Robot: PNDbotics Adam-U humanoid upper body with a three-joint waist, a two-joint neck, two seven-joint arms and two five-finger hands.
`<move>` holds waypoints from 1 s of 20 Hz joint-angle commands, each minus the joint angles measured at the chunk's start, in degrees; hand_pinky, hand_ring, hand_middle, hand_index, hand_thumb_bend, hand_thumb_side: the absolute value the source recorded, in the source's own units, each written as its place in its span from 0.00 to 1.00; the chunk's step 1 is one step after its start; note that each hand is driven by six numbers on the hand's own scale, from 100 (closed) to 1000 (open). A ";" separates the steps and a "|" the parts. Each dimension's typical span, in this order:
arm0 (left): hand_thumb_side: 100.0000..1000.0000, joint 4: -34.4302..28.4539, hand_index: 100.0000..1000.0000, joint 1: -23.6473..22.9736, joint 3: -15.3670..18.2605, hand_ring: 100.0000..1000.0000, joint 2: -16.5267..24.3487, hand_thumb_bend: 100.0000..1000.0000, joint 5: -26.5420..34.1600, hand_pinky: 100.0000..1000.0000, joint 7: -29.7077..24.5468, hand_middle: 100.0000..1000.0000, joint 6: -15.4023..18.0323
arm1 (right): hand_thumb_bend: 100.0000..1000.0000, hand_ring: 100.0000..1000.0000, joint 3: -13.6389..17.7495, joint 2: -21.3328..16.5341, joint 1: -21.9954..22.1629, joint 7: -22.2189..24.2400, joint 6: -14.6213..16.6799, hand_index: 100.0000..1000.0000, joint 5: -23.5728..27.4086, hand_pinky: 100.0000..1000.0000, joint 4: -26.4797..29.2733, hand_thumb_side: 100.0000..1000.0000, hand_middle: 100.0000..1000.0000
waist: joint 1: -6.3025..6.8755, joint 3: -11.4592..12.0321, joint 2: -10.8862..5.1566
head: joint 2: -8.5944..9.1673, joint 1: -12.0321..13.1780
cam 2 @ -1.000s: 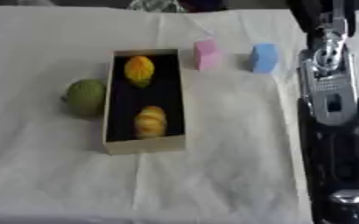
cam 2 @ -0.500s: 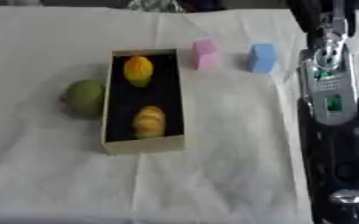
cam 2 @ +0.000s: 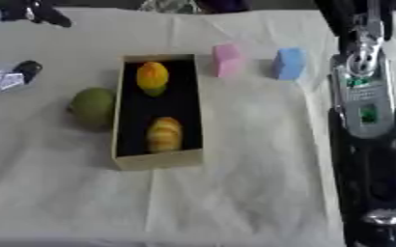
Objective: Pick up objects on the table and place them in the box.
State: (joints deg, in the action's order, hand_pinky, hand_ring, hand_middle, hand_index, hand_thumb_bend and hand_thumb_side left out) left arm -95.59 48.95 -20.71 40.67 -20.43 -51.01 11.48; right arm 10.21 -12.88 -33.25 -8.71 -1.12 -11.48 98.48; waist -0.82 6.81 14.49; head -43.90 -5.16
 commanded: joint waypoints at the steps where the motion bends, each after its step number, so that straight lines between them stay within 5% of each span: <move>1: 0.24 1.18 1.00 1.23 -1.20 0.97 1.47 0.00 -1.51 0.93 -0.92 0.91 2.20 | 0.00 0.70 0.05 -0.92 -0.68 0.07 0.13 0.82 0.25 0.69 1.43 0.46 0.52 | 0.95 -0.03 -0.28 | -0.22 0.23; 6: 0.43 3.95 1.00 1.64 -2.63 0.97 0.02 0.00 -3.92 0.94 -0.95 0.90 3.78 | 0.00 0.70 0.06 -0.83 -0.51 0.12 0.12 0.82 0.40 0.69 1.44 0.46 0.52 | 0.94 -0.12 -0.30 | -0.22 0.28; 10: 0.78 6.45 1.00 1.85 -4.19 0.98 -1.31 0.00 -5.37 0.94 -0.95 0.91 5.06 | 0.00 0.70 0.09 -0.81 -0.48 0.12 0.13 0.82 0.47 0.69 1.42 0.46 0.52 | 0.90 -0.28 -0.27 | -0.22 0.34; 17: 0.73 9.41 1.00 2.04 -4.44 0.98 -3.41 0.00 -10.89 0.95 -0.95 0.90 6.04 | 0.00 0.70 0.13 -0.63 -0.17 0.16 0.10 0.82 0.75 0.69 1.40 0.47 0.52 | 0.88 -0.32 -0.21 | -0.22 0.27; 20: 0.63 10.30 1.00 1.86 -4.87 0.99 -4.13 0.02 -12.90 0.96 -0.95 0.90 6.46 | 0.00 0.70 0.16 -0.62 -0.13 0.15 0.10 0.82 0.84 0.69 1.37 0.47 0.52 | 0.86 -0.39 -0.18 | -0.22 0.31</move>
State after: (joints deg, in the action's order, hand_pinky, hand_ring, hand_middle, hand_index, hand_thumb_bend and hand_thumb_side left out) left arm -85.19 49.78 -25.83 35.99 -32.39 -49.07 14.60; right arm 10.22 -12.87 -32.72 -8.61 -1.06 -10.96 98.48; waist -0.82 6.47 14.49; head -43.90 -4.91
